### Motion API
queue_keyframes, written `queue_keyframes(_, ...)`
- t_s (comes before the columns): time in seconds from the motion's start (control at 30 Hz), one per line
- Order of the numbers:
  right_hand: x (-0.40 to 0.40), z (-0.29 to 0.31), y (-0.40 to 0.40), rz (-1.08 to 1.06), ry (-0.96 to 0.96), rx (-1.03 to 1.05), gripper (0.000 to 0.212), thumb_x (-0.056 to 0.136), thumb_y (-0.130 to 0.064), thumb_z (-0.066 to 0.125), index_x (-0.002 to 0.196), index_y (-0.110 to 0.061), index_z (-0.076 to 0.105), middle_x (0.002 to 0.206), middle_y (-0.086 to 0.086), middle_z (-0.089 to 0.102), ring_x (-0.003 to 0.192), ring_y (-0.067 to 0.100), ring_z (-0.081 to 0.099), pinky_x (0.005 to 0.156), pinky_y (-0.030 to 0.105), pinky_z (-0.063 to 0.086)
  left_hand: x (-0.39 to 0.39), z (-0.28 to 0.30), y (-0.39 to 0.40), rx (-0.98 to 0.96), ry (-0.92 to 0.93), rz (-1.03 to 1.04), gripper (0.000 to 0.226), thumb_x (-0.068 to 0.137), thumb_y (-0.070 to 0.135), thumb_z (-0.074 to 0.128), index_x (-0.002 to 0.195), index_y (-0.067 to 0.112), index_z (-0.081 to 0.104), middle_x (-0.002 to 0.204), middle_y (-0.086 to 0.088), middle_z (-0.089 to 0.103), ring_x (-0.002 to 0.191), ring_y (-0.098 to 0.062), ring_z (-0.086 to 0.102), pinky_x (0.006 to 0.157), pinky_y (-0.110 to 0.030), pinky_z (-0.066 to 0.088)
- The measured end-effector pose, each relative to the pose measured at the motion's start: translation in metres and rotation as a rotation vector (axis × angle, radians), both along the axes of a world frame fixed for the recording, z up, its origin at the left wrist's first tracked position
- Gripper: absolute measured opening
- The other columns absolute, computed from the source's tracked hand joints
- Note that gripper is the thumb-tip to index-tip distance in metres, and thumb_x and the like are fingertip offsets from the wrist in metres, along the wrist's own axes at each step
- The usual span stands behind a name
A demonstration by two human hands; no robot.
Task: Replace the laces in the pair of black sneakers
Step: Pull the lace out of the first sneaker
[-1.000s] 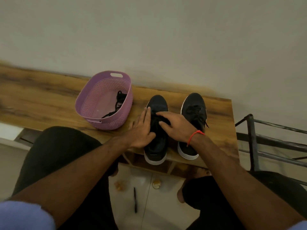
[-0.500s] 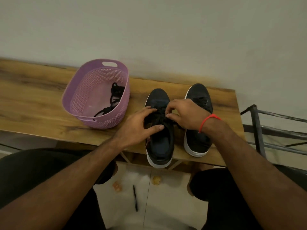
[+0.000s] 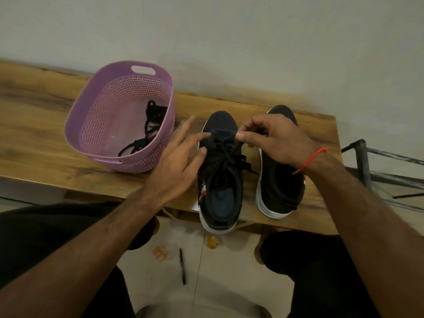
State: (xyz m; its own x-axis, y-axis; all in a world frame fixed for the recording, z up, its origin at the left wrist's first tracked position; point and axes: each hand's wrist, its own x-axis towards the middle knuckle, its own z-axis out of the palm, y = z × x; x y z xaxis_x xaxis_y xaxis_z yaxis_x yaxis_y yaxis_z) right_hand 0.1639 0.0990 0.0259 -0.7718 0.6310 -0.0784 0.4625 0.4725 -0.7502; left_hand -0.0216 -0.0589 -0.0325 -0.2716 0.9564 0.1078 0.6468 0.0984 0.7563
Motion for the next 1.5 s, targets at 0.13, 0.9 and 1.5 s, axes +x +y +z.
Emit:
queue_keyframes(0.13, 0.001, -0.001, 0.001, -0.005, 0.057, -0.076, 0.018, 0.09, -0.017, 0.072, 0.106, -0.023, 0.074, 0.099, -0.006, 0.075, 0.096, 0.009, 0.07, 0.095, 0.033, 0.055, 0.009, 0.0, -0.001, -0.022, 0.029, -0.066, 0.059, 0.1, 0.058, 0.044, 0.151, 0.028, 0.045, 0.17, 0.008, 0.009, 0.156, -0.009, -0.006, 0.124, -0.059, 0.008)
queue_keyframes(0.9, 0.012, 0.003, 0.013, -0.112, -0.091, 0.436, 0.029, 0.093, -0.026, 0.066, 0.121, -0.031, 0.066, 0.139, -0.003, 0.055, 0.143, 0.025, 0.034, 0.12, 0.042, 0.023, 0.019, -0.016, -0.007, -0.262, 0.22, -0.089, 0.126, 0.075, 0.057, 0.06, 0.154, 0.022, -0.032, 0.16, 0.005, -0.041, 0.145, -0.016, -0.041, 0.117, -0.045, -0.021)
queue_keyframes(1.5, 0.004, -0.025, 0.009, -0.323, -0.233, 0.798, 0.025, 0.093, -0.033, 0.049, 0.096, -0.014, 0.064, 0.11, 0.005, 0.06, 0.109, 0.03, 0.053, 0.101, 0.049, 0.039, 0.024, -0.015, -0.01, -0.297, 0.182, -0.133, 0.119, 0.075, 0.048, 0.052, 0.154, 0.018, -0.032, 0.159, 0.001, -0.042, 0.145, -0.018, -0.042, 0.121, -0.05, -0.018)
